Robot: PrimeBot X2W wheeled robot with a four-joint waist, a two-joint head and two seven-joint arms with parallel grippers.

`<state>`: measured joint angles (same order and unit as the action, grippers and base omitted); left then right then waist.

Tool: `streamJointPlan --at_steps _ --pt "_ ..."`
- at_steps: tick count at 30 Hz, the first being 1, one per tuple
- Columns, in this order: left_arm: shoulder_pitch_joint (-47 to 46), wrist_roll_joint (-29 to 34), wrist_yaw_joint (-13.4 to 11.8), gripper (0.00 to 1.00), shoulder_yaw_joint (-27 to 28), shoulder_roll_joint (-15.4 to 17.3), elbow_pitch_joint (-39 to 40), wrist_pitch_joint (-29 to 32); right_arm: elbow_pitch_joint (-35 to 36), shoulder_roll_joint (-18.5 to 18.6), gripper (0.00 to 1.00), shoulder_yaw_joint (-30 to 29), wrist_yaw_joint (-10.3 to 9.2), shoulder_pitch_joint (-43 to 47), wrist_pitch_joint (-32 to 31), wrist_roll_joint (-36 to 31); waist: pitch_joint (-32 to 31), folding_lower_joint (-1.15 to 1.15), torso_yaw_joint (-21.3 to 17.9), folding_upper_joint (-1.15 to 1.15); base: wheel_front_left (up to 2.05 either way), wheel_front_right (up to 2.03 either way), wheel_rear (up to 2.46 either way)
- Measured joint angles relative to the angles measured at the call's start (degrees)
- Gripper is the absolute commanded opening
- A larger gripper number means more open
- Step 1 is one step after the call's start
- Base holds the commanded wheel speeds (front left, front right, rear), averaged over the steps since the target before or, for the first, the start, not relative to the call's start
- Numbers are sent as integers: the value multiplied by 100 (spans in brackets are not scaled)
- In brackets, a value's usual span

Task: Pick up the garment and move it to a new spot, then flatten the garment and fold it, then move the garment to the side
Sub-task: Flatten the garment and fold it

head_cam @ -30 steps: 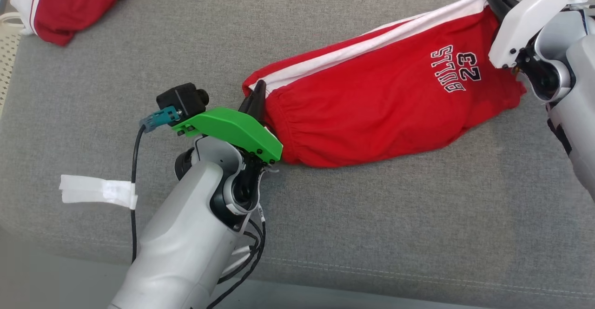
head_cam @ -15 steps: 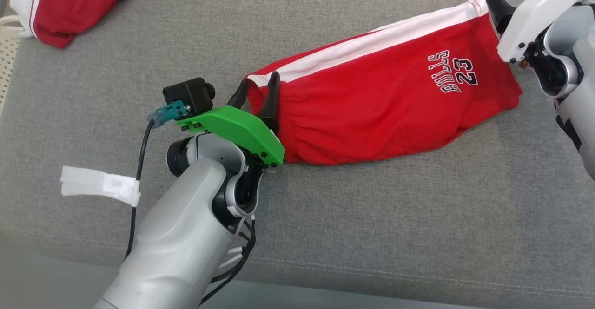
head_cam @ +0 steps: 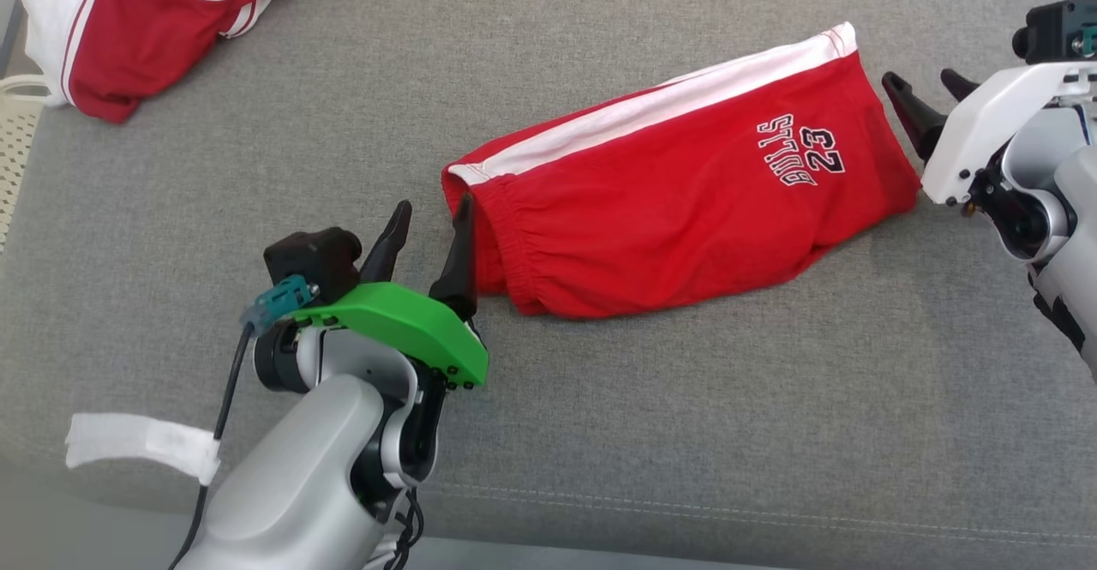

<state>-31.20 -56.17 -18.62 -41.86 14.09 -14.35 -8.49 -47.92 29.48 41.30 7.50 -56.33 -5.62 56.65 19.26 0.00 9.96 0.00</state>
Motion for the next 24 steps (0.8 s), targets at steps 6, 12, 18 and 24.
streamJointPlan --at_steps 6,12,18,24 --pt "343 80 -257 100 2 125 599 -93 -155 -33 100 42 0 115 -45 303 2 0 121 0 0 0 0" --pt "492 220 -446 100 -73 208 1042 -167 -511 -116 100 104 0 163 -119 450 47 0 346 0 0 0 0" --pt "549 287 -558 100 -146 271 1284 -145 -900 -165 49 212 0 86 -299 486 31 0 565 0 0 0 0" --pt "584 287 -594 100 -138 298 1403 -141 -1227 -255 0 280 -1 -43 -394 485 -32 0 672 0 0 0 0"
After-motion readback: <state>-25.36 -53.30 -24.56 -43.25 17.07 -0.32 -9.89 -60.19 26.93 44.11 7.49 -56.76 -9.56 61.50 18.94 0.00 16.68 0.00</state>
